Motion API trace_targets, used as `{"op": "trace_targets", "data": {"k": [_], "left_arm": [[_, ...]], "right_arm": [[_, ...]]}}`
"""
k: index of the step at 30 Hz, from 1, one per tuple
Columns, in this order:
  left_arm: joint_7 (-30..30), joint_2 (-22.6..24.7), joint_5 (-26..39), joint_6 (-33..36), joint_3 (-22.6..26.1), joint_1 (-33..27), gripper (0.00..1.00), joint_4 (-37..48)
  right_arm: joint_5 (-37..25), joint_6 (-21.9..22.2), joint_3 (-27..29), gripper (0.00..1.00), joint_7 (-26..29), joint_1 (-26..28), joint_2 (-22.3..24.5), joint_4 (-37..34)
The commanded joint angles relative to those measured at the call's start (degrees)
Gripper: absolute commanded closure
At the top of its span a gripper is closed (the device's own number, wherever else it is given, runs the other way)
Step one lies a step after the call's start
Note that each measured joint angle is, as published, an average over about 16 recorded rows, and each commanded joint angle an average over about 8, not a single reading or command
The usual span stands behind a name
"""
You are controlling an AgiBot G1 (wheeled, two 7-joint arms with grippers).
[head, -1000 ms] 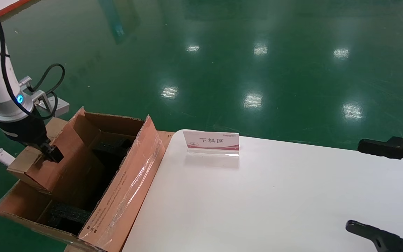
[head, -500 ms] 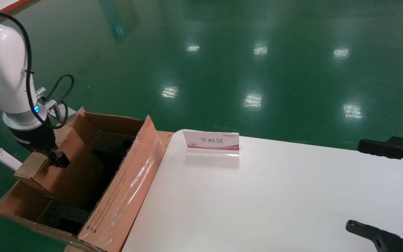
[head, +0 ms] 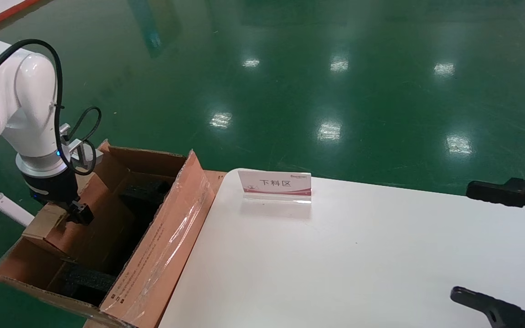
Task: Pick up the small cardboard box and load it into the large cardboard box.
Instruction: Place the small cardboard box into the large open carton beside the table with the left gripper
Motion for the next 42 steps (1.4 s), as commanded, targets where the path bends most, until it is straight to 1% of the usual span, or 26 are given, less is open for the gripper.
{"op": "trace_targets", "data": {"k": [1,2,9,10,42], "left_arm": [[0.2,0.5,-0.2,0.1,-0.1,0.7,1.00,1.4],[0.2,0.8,-0.2,0.1,-0.1,1.0,0.91,2.0],[-0.2,1.9,-0.3,0.4,-0.1,2.7,0.04,4.8],[-0.2,2.0,-0.3,0.4,-0.1,2.8,0.00,4.9],[-0.1,1.6,-0.1,0.3,0.0,2.2,0.00,4.1]], "right_arm": [[0.0,0.0,0.0,0.00,0.0,0.0,0.0,0.0],[0.0,0.0,0.0,0.00,0.0,0.0,0.0,0.0],[0.0,0.0,0.0,0.00,0.0,0.0,0.0,0.0],[0.0,0.0,0.0,0.00,0.0,0.0,0.0,0.0],[0.0,0.0,0.0,0.00,0.0,0.0,0.0,0.0]]}}
